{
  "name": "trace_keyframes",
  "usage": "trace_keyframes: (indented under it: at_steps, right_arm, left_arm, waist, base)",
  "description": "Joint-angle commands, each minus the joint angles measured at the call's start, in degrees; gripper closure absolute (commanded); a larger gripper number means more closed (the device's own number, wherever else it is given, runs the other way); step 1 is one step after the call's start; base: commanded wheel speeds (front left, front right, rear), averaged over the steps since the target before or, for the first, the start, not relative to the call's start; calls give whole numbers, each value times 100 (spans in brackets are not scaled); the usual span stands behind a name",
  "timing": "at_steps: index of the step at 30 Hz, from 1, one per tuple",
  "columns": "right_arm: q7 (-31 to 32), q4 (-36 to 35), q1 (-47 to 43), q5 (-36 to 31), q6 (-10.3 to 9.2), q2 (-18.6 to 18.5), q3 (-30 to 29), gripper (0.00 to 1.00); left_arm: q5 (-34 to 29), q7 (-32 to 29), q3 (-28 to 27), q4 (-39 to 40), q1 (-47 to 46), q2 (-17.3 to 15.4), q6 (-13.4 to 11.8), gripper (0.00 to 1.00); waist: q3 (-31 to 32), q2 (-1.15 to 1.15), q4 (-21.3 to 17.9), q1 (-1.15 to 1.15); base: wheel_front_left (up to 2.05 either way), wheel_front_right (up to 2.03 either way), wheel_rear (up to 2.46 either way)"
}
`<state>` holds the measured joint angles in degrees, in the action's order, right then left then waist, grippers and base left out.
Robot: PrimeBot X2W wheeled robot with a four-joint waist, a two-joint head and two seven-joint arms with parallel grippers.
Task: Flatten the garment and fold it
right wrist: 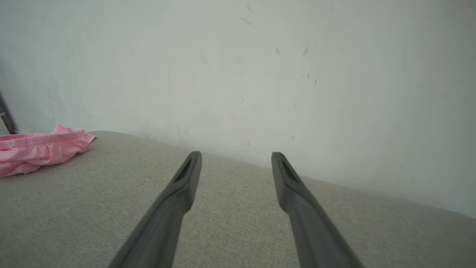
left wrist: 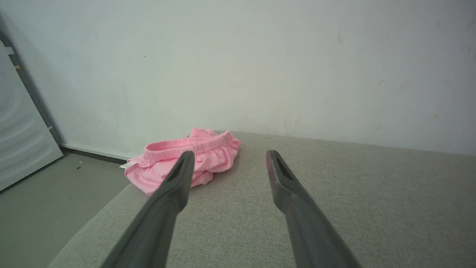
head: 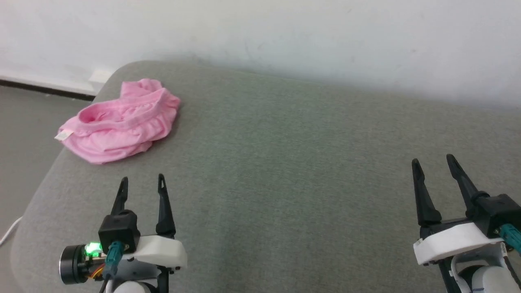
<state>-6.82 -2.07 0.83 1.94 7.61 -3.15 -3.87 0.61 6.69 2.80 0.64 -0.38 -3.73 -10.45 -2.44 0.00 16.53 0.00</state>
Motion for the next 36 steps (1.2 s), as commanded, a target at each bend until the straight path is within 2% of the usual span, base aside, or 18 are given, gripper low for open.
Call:
trace_keyframes:
  at_steps: [1, 9, 22, 30, 36]
  right_arm:
    - [-57, -40, -54, -6, -6, 12, -31, 0]
    - [-153, -100, -62, -39, -7, 14, -65, 0]
    - [-308, -237, -33, -126, -8, 17, -116, 0]
    - [-404, -382, 135, -345, -9, 19, -157, 0]
    - [-476, -618, 478, -627, -9, 20, -292, 0]
  left_arm:
    - [43, 69, 3, 17, -95, 7, -72, 0]
    - [75, 165, -55, 46, -70, 33, -209, 0]
    - [94, 321, -122, 114, -184, 58, -524, 0]
    - [246, 416, -633, 15, -1085, -232, -301, 0]
    - [393, 488, -928, -580, -2088, -610, 50, 0]
  waist:
    - [-39, 0, 231, 0]
    - [-99, 0, 575, 0]
    - [-299, 0, 876, 0]
    - [-729, 0, 875, 0]
    - [-1350, 0, 711, 0]
  base:
    - [0, 0, 0]
    - [0, 0, 0]
    - [0, 0, 0]
    - [0, 0, 0]
    - [0, 0, 0]
